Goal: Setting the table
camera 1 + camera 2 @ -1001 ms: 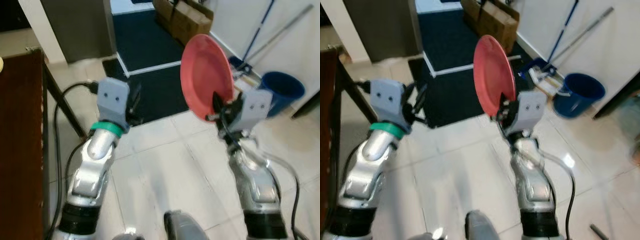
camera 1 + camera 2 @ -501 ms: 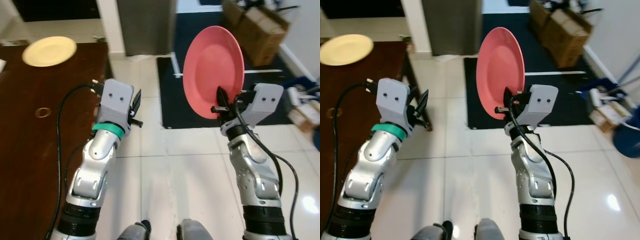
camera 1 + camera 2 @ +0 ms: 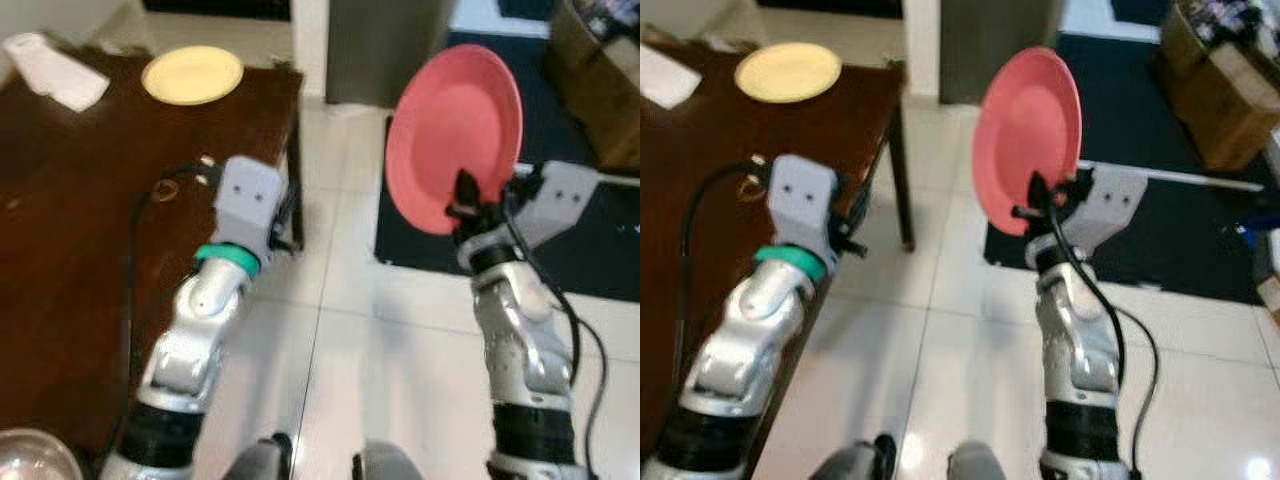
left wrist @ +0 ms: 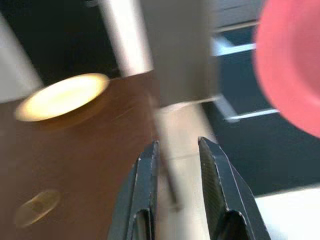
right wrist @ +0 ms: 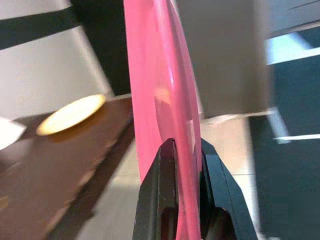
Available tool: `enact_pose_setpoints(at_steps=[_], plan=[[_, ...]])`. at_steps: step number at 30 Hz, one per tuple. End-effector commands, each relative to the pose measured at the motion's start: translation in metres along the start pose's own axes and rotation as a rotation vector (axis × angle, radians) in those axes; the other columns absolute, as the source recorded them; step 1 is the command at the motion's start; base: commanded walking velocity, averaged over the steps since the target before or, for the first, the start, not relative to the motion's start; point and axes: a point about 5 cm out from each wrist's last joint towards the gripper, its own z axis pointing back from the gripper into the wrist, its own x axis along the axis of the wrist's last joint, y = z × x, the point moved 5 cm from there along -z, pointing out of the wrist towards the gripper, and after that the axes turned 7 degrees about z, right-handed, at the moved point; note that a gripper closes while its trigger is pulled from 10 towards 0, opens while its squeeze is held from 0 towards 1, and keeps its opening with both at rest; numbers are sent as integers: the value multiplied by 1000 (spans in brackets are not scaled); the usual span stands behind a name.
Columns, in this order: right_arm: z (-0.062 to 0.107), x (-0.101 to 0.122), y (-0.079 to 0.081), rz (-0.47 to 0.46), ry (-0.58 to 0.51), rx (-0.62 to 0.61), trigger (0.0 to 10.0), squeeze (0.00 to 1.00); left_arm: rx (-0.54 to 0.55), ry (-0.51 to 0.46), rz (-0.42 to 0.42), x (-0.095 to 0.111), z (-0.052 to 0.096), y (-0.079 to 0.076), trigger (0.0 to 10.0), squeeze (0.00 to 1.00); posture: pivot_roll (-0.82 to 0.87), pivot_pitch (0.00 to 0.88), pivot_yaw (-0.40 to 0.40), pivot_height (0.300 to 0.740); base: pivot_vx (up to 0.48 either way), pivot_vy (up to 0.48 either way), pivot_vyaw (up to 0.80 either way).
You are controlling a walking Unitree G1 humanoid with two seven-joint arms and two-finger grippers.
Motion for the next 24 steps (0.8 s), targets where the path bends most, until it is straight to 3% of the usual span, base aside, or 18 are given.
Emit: enact_pose_setpoints(at_steps=[1, 12, 19, 24], plan=[[1, 2, -2, -8, -2, -8, 10000, 0, 0, 16, -9, -3, 1, -2, 10000, 0, -166, 0, 54, 740, 0, 0, 781], [1, 0, -6, -17, 14, -26, 10000, 0, 26, 46, -47, -6, -8, -2, 10000, 0, -168, 0, 56, 740, 0, 0, 757], [2, -3, -4, -40, 29, -26, 10000, 0, 33, 77, -63, -12, -14, -2, 10000, 0, -172, 0, 57, 740, 160, 0, 0], [4, -3, -3, -46, 34, -26, 10000, 0, 37, 97, -64, -15, -17, -3, 10000, 0, -177, 0, 57, 740, 289, -340, 0]])
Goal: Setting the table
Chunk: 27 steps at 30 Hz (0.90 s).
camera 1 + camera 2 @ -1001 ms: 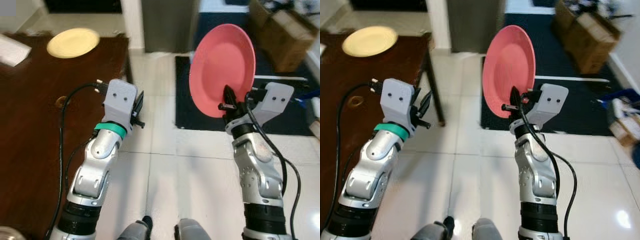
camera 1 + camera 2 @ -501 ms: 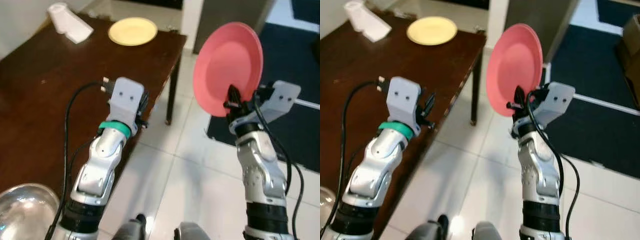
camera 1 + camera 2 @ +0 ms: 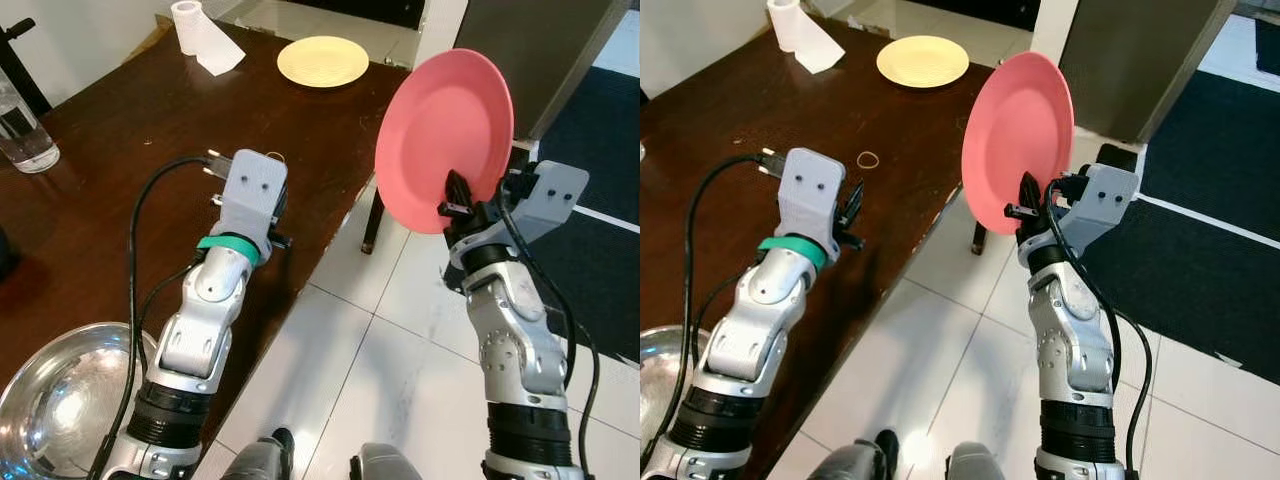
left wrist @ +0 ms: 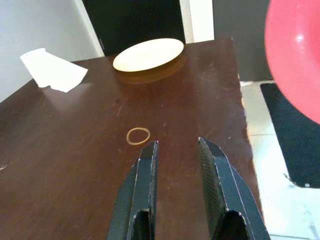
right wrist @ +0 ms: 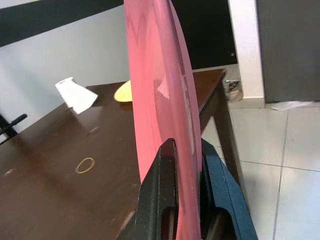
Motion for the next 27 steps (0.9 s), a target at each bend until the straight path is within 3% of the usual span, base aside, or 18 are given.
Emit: enact_pose_setpoints(at_steps=[1, 9, 17, 27], plan=[[2, 3, -4, -9, -6, -15, 10000, 0, -4, 21, 0, -3, -2, -3, 10000, 0, -177, 0, 57, 740, 289, -352, 0], [3, 2, -5, -8, -3, -18, 10000, 0, 2, 36, 11, -6, -3, -2, 10000, 0, -176, 0, 56, 740, 285, -299, 0], [3, 2, -6, -5, 4, -18, 10000, 0, 60, 76, 47, -12, -6, 8, 10000, 0, -178, 0, 53, 740, 0, 0, 0], [4, 1, -5, -5, 9, -14, 10000, 0, 67, 79, 48, -12, -6, 8, 10000, 0, -179, 0, 54, 740, 0, 0, 0]])
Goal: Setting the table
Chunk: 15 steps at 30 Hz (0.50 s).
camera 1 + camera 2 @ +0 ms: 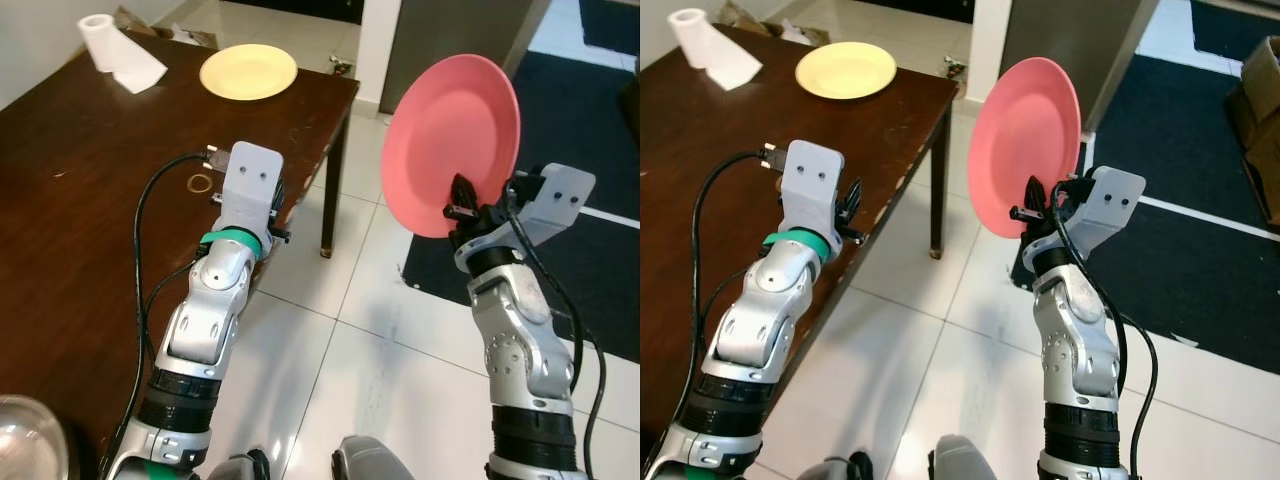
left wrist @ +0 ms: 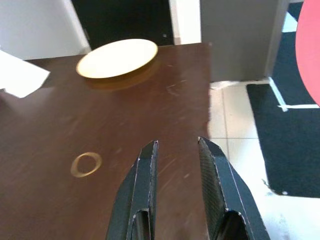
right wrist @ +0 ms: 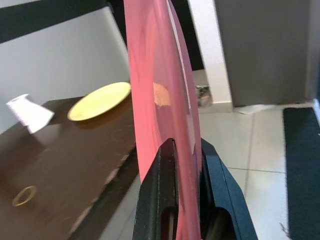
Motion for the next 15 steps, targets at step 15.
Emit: enact_pose_setpoints(at_steps=[15], plan=[[2, -14, 54, 18, 86, 294, 10000, 0, 41, 17, -49, -2, 10, 19, 10000, 0, -168, 0, 62, 740, 0, 0, 0]])
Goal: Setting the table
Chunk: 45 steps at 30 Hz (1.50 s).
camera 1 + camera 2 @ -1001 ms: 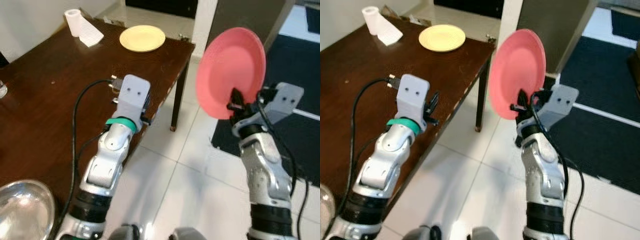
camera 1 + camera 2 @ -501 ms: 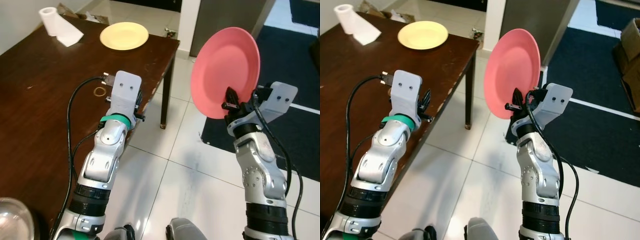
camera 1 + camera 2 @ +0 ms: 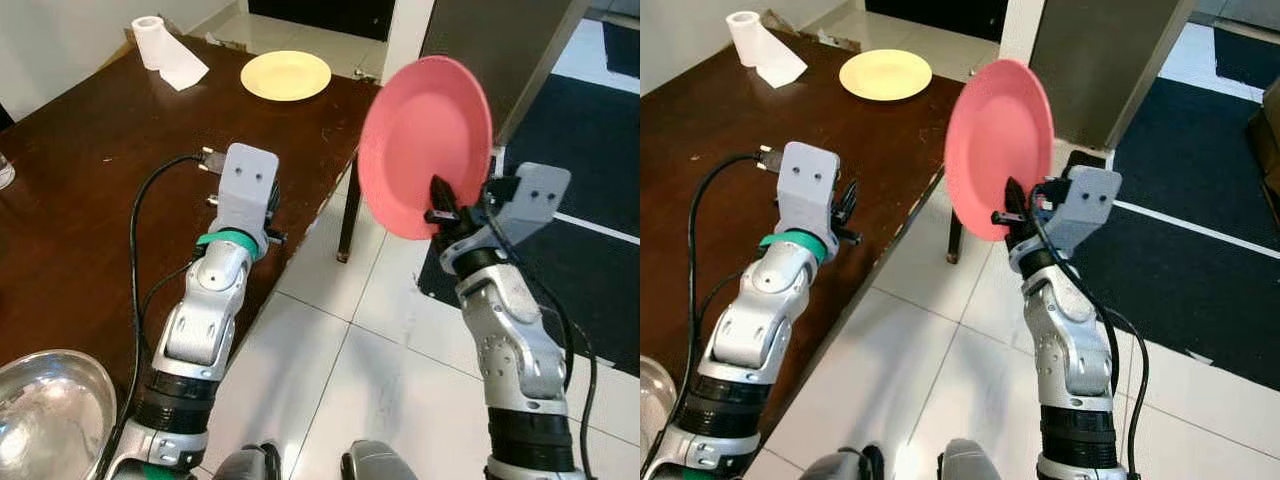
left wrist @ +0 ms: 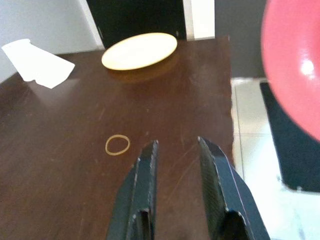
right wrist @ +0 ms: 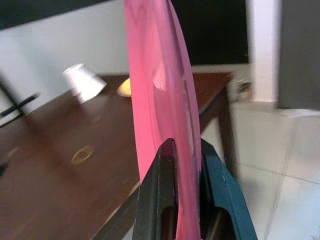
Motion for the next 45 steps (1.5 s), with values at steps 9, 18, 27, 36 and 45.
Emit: enact_pose_setpoints(at_steps=[9, 18, 27, 36, 45], plan=[[-40, -8, 52, -471, 67, 193, 10000, 0, 60, -99, -167, 30, 21, 51, 10000, 0, -71, 33, 39, 740, 0, 0, 0], [-79, -19, 92, -742, 222, 292, 10000, 0, -97, -344, -462, 105, 51, 60, 10000, 0, 34, 90, -4, 740, 0, 0, 0], [-77, -65, 141, -633, 503, 395, 10000, 0, -101, -398, -479, 132, 69, 57, 10000, 0, 84, 133, -42, 740, 0, 0, 0], [-78, -65, 152, -644, 504, 454, 10000, 1000, -144, -378, -490, 124, 76, 47, 10000, 0, 93, 138, -42, 740, 0, 0, 0], [-88, -36, 136, -694, 348, 489, 10000, 1000, -196, -327, -522, 111, 72, 43, 10000, 0, 48, 120, -29, 740, 0, 0, 0]])
